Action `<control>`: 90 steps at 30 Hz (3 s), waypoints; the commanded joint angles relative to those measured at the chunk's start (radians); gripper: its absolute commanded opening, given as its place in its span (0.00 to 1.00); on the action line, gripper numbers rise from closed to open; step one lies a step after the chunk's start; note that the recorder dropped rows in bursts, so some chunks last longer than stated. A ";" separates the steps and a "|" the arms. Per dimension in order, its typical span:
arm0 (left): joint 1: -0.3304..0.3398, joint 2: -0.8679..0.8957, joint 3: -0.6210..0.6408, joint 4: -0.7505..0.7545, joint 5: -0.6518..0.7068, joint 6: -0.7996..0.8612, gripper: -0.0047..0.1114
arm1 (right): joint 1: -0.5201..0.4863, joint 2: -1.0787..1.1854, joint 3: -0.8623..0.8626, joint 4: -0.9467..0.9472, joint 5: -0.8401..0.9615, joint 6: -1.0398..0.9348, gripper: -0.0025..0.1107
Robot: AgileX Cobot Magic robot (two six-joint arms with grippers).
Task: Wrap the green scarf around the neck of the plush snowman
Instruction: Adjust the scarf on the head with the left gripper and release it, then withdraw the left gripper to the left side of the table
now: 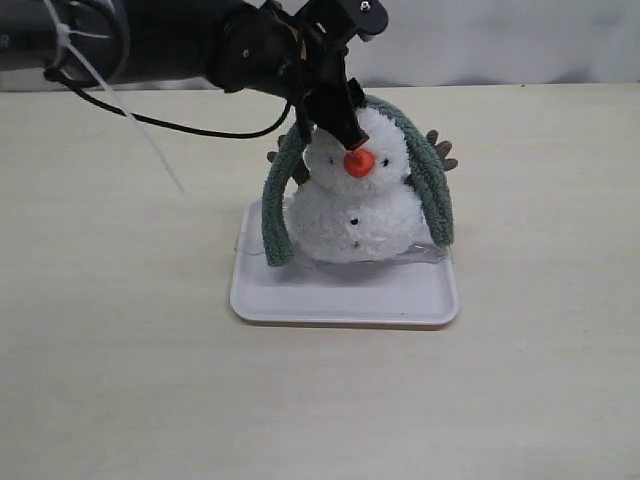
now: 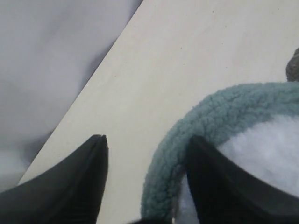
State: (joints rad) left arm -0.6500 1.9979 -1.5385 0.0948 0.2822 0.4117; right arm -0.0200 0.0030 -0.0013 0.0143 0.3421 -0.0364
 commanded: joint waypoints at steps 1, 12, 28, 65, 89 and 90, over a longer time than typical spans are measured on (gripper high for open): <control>-0.001 -0.105 0.001 0.000 0.094 -0.008 0.48 | -0.001 -0.003 0.001 0.001 0.001 0.000 0.06; -0.001 -0.273 0.035 -0.005 0.347 -0.093 0.10 | -0.001 -0.003 0.001 0.001 0.001 0.000 0.06; 0.004 -0.786 0.503 -0.029 0.037 -0.185 0.04 | -0.001 -0.003 0.001 0.001 0.001 0.000 0.06; 0.004 -0.699 0.747 0.092 -0.393 -0.180 0.04 | -0.001 -0.003 0.001 -0.029 -0.418 -0.009 0.06; 0.004 -1.107 0.747 -0.095 -0.052 -0.180 0.04 | -0.001 0.627 -0.598 -0.572 -0.171 0.707 0.06; 0.004 -1.107 0.747 -0.095 -0.047 -0.179 0.04 | 0.003 0.709 -0.640 -0.463 -0.132 0.609 0.06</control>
State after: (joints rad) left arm -0.6500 0.8952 -0.7928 0.0122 0.2092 0.2407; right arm -0.0200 0.5445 -0.5784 -0.6142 0.1262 0.7426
